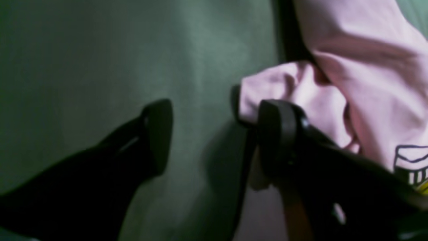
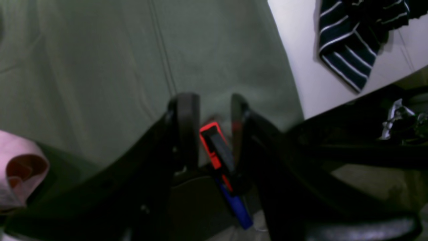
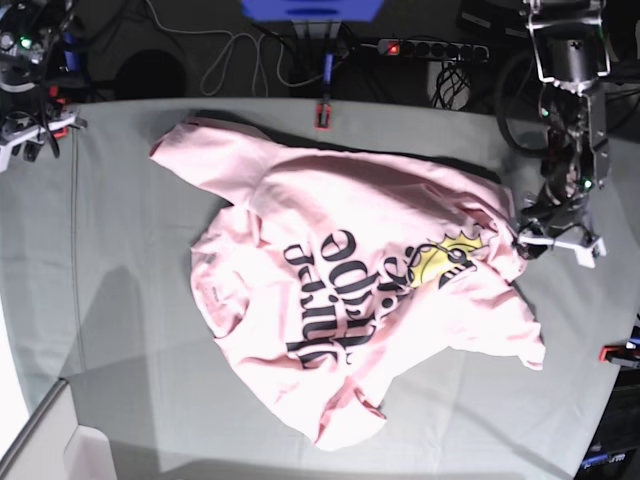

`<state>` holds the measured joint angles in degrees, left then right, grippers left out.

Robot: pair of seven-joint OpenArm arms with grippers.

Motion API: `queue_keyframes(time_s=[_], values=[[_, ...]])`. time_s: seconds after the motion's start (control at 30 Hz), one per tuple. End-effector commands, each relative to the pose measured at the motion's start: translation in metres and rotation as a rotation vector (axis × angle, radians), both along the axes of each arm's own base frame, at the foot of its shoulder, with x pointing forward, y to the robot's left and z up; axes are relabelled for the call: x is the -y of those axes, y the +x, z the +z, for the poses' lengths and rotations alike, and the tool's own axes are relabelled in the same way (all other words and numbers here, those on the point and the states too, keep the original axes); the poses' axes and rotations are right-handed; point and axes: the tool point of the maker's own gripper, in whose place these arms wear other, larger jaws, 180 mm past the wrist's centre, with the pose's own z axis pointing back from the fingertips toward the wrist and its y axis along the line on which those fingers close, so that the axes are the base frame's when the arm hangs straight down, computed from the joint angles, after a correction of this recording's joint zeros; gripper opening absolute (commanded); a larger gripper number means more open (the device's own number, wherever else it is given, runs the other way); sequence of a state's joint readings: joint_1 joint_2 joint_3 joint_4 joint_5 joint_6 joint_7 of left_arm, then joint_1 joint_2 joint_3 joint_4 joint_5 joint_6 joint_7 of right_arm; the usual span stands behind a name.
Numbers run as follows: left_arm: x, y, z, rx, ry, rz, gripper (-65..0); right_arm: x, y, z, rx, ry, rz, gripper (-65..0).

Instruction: Layout the t-shirt on the table in an organized manner, then fold the t-shirt properly

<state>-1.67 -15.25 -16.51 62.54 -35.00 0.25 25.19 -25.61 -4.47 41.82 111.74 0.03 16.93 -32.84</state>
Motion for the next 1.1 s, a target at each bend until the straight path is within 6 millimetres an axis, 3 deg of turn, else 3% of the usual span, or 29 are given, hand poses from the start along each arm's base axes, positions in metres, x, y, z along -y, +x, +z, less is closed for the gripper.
queue_keyframes(time_s=[0.0,0.47,0.53,0.7,0.73,0.93,1.07], values=[[0.002,0.014,0.013,0.044,0.007,-0.023,-27.9,0.002,0.004,0.009,0.029,-0.023,0.014,-48.1],[0.018,0.025,-0.001,0.015,-0.037,-0.028,-30.4,0.002,0.005,0.009,0.030,-0.023,0.016,-48.1],[0.018,0.025,-0.001,0.015,-0.037,-0.028,-37.8,0.003,0.004,0.010,0.030,-0.025,0.013,-48.1],[0.016,0.025,-0.001,0.017,-0.038,-0.022,-65.0,0.003,0.004,0.010,0.028,-0.026,0.012,-48.1],[0.015,0.025,0.000,0.018,-0.036,-0.022,-65.0,0.003,0.003,0.009,0.027,-0.026,0.012,-48.1],[0.016,0.030,0.029,0.101,-0.009,-0.041,-64.8,0.002,0.003,0.009,0.025,-0.024,0.015,-48.1],[0.000,0.020,0.080,0.227,0.044,-0.017,-64.8,0.002,0.002,0.008,0.024,-0.021,0.013,-48.1]])
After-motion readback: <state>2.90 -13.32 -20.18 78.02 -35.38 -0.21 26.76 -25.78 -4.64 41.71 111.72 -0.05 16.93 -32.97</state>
